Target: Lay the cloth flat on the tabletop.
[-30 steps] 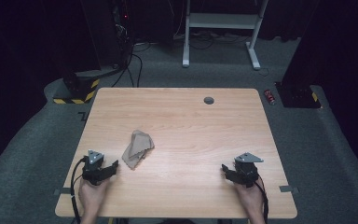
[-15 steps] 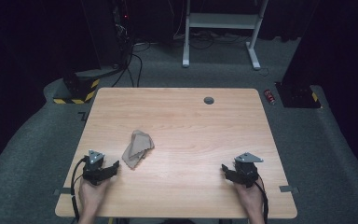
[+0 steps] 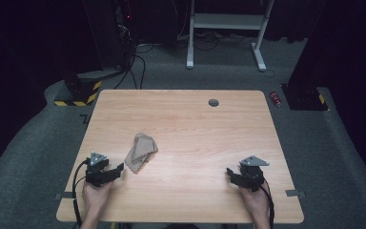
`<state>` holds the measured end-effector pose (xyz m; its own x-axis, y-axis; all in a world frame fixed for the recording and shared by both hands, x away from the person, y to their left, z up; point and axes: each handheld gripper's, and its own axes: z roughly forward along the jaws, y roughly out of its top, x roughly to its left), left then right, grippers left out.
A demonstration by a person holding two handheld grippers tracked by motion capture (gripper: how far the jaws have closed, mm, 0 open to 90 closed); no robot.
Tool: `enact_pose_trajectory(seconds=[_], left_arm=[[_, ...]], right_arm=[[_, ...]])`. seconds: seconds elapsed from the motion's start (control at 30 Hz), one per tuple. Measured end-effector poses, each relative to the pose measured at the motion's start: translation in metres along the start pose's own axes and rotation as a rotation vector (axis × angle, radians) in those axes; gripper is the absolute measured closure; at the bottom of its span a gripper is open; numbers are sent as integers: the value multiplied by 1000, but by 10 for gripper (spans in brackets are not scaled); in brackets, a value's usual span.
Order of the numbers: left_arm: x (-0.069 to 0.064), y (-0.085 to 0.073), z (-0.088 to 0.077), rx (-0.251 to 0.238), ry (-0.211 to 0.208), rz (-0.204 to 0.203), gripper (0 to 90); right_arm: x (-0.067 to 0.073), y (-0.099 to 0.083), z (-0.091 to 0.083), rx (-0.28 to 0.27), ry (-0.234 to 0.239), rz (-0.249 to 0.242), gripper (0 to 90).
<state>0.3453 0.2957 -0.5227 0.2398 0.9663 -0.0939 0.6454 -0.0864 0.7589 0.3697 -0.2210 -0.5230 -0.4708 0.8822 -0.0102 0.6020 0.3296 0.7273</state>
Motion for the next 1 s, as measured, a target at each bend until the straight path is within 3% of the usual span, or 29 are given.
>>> enact_pose_trajectory(seconds=[0.27,0.33,0.57,0.8,1.0], left_arm=[[-12,8,-4,-25,-42,14,306],[-16,12,-3,-34,-70,13,303],[-24,17,-4,-40,-94,16,303],[-37,29,-6,-61,-112,64,306],[-47,38,0,-52,-124,91,304]], right_arm=[[0,0,0,0,0,-1,350],[0,0,0,0,0,-1,350],[0,0,0,0,0,-1,350],[0,0,0,0,0,0,350],[0,0,0,0,0,0,349]])
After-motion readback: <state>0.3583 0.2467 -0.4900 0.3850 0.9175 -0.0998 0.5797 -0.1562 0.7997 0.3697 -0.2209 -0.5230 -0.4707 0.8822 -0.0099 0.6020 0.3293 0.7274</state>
